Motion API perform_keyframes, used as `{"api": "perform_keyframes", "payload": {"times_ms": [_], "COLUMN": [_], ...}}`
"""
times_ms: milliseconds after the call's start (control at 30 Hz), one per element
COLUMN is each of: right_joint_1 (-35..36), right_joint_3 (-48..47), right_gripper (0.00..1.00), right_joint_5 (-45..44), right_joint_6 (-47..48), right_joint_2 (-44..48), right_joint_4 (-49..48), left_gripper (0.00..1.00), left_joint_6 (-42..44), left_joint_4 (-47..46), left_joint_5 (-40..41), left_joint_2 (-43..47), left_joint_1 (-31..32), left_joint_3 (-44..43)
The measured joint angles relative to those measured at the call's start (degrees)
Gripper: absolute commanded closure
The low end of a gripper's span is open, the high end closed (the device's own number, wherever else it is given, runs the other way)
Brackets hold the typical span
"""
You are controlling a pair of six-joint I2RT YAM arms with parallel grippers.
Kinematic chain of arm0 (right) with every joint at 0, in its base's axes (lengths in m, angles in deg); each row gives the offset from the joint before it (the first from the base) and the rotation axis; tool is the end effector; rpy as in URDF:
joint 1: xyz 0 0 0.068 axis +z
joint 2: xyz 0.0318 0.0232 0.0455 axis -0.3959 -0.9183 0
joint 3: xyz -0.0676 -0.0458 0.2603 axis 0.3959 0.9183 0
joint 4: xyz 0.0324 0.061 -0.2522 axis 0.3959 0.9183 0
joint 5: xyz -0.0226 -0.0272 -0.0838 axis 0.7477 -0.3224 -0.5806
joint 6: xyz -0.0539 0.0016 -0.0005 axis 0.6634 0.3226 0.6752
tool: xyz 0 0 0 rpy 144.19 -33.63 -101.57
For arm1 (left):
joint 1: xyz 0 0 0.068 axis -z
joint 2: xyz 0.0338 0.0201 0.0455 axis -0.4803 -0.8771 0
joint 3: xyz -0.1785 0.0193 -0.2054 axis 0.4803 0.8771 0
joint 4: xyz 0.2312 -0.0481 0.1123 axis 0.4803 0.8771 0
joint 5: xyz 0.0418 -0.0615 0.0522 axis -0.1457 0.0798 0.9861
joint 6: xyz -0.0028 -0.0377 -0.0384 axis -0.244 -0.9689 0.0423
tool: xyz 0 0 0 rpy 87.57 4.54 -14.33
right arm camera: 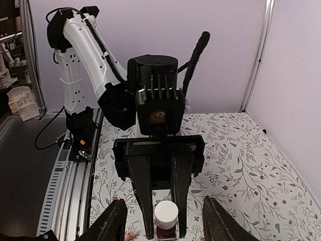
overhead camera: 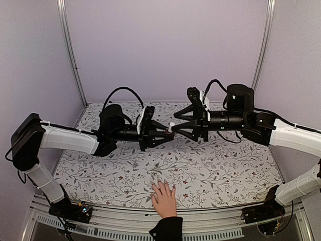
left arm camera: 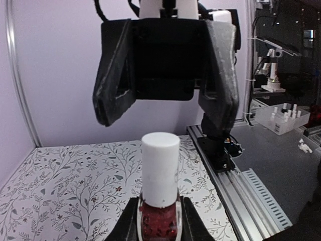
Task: Paint the nails
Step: Screw the nail polish bottle.
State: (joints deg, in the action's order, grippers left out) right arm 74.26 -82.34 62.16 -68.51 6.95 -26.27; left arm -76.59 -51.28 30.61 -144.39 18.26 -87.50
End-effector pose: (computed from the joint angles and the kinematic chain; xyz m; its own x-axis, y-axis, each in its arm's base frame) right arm 0.1766 0.2443 0.3509 0.0785 -0.1683 -0.9826 -0.9804 0.1655 -0.1066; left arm 0.2218 -0.2741 0.2560 0.0403 -0.0502 -0.9979 0.9988 -0.0269 0.0417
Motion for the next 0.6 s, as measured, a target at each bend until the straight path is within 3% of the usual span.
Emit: {"api": "perform_keyframes", "payload": {"times_ms": [233, 433, 600], "right_joint_1": [0.0, 0.0, 0.0], "right_joint_3": [-2.3, -2.8, -4.4], "right_gripper": [0.55, 0.63, 0.81], "right_joint_5": [6.8, 9.9, 11.5], "right_joint_6": [3.1, 4.2, 5.2], "right_joint_2": [-2.1, -3.5, -5.2], "right_joint_4": [3.7, 5.7, 6.9], "left_gripper": [1.00, 1.00, 1.00], "left_joint_6": [-4.0, -6.6, -7.8], "left_joint_4": [-1.3, -2.7, -3.2], "left_joint_5": [-11.6, -16.0, -16.9], "left_joint_2": [-2.1, -3.5, -3.8], "left_joint_1": [0.0, 0.0, 0.0], "left_joint_3": [-2.2, -2.7, -3.5]}}
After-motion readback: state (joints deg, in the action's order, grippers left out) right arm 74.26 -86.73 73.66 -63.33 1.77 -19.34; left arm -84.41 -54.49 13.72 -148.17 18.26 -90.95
